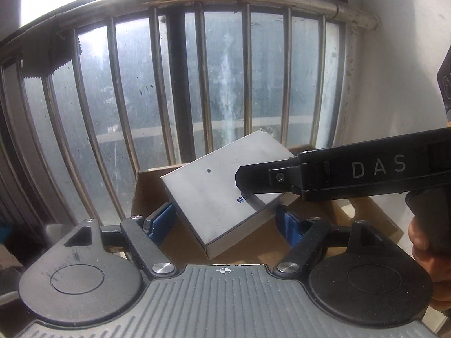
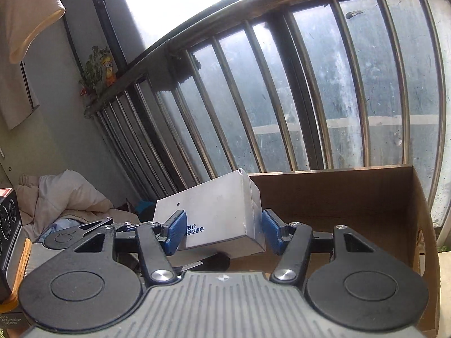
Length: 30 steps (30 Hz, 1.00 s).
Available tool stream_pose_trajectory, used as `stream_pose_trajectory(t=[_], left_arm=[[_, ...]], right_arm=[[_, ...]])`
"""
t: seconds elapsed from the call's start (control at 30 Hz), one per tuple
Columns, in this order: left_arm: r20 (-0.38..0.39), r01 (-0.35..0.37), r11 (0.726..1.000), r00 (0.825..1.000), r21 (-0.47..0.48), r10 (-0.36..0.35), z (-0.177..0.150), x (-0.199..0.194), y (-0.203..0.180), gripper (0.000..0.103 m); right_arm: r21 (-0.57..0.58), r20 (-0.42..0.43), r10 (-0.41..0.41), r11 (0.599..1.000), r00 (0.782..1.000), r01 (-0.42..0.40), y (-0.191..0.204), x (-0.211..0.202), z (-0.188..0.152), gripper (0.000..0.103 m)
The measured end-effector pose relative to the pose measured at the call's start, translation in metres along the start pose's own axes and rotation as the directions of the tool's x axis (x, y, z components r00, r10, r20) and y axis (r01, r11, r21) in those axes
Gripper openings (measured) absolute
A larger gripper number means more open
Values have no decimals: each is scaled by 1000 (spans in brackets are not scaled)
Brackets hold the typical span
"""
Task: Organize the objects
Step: 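Lower the white box into the cardboard box and open the right gripper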
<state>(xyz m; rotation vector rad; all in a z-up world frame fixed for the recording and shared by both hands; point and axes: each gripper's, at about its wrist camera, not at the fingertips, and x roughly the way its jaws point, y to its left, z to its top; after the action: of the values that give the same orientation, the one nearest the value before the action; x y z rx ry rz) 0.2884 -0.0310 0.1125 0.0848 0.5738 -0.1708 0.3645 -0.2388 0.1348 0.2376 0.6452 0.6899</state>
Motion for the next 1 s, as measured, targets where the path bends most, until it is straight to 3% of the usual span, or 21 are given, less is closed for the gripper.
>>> stream_pose_trajectory(t=[0.1,0.27,0.37,0.57,0.67,0.8,1.0], left_arm=[[-94,-20,999,995,-47,16,7,41,15,78],[-252,-57,991,967,-119,25,0,100,36,78],[-312,-88,993,948,-83,58,-5,124,37,78],[-411,-110,988,910,-105,57,-10,151,48,79],[-414,-117,989,907,-88,71,-15,156,51,80],[-418,-120,990,905,-70,79,-12,151,45,90],[-389,-108,985,920,-132,49,-9,128,47,91]], right_arm=[[55,-104,24,998,994,-18,-30,54,16,63],[133,-238,56,991,970,-24,-69,123,18,63],[185,-283,88,982,955,-35,-88,149,13,63],[289,-352,141,957,925,-36,-115,184,1,63],[337,-374,167,941,912,-34,-125,194,-9,62],[371,-384,176,928,906,-23,-131,199,-11,62],[334,-319,92,942,943,21,-125,163,-1,63]])
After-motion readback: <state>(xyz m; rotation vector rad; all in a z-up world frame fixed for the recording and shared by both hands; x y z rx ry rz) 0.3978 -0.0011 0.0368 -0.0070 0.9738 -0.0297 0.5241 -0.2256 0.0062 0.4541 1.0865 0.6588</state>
